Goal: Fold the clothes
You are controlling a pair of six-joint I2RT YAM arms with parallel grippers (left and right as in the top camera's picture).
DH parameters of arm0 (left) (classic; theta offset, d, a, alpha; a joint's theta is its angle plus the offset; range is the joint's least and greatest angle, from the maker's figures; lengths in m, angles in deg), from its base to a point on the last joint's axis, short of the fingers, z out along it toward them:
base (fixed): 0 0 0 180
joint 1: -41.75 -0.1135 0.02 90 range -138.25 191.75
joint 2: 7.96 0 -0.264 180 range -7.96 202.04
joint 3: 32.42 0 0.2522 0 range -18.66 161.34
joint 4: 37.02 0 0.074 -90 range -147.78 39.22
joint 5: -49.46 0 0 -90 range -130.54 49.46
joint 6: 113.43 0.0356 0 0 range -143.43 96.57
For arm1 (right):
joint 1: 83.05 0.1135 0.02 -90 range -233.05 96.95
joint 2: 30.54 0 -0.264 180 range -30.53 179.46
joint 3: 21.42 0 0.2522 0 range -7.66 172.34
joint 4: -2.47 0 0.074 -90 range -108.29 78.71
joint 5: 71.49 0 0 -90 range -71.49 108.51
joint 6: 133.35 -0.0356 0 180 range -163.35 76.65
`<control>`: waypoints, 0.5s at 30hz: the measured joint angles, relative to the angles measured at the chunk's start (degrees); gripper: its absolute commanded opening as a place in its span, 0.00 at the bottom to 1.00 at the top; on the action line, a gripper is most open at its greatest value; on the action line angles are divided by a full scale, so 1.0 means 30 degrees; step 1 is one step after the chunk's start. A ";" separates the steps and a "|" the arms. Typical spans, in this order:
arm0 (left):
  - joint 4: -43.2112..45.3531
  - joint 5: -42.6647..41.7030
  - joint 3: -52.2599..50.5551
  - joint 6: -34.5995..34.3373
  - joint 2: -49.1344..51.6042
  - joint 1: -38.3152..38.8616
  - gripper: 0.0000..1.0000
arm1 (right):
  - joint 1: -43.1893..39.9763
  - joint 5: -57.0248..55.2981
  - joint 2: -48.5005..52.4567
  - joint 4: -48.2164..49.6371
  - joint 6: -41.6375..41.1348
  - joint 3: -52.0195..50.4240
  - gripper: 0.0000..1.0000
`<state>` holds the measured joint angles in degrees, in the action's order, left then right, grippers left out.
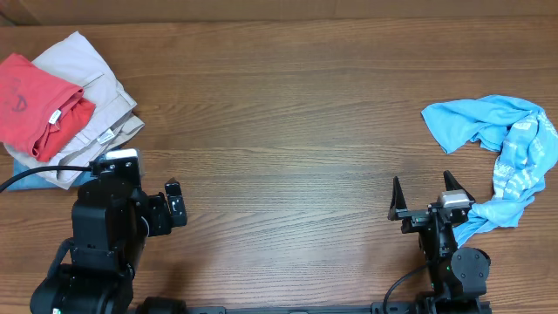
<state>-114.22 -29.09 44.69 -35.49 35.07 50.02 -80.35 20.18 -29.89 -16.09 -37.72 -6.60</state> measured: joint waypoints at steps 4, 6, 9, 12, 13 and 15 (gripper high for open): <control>0.0000 -0.0007 -0.0015 0.0000 -0.0044 0.0000 1.00 | 0.0007 0.0000 0.0000 -0.0015 0.0007 0.0000 1.00; 0.0073 -0.0007 -0.0240 0.0000 -0.0335 0.0000 1.00 | 0.0007 0.0015 0.0000 -0.0015 0.0015 0.0000 1.00; 0.0058 -0.0321 -0.1268 0.0000 -0.1443 -0.0022 1.00 | 0.0007 0.0007 0.0000 0.0000 0.0015 0.0000 1.00; 0.0984 -0.1355 -0.3796 -0.0007 -0.3672 -0.0248 1.00 | 0.0007 0.0007 0.0000 -0.0022 0.0044 0.0000 1.00; 0.1996 -0.1654 -0.4932 -0.0007 -0.4524 -0.0364 1.00 | 0.0000 0.0007 0.0000 -0.0015 0.0058 0.0000 1.00; 0.4350 -0.2266 -0.7439 0.0000 -0.6237 -0.0780 1.00 | 0.0007 0.0015 0.0000 -0.0029 0.0058 0.0000 1.00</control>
<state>-101.17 -35.89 22.38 -35.49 16.36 47.68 -80.33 20.22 -29.89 -16.18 -37.55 -6.60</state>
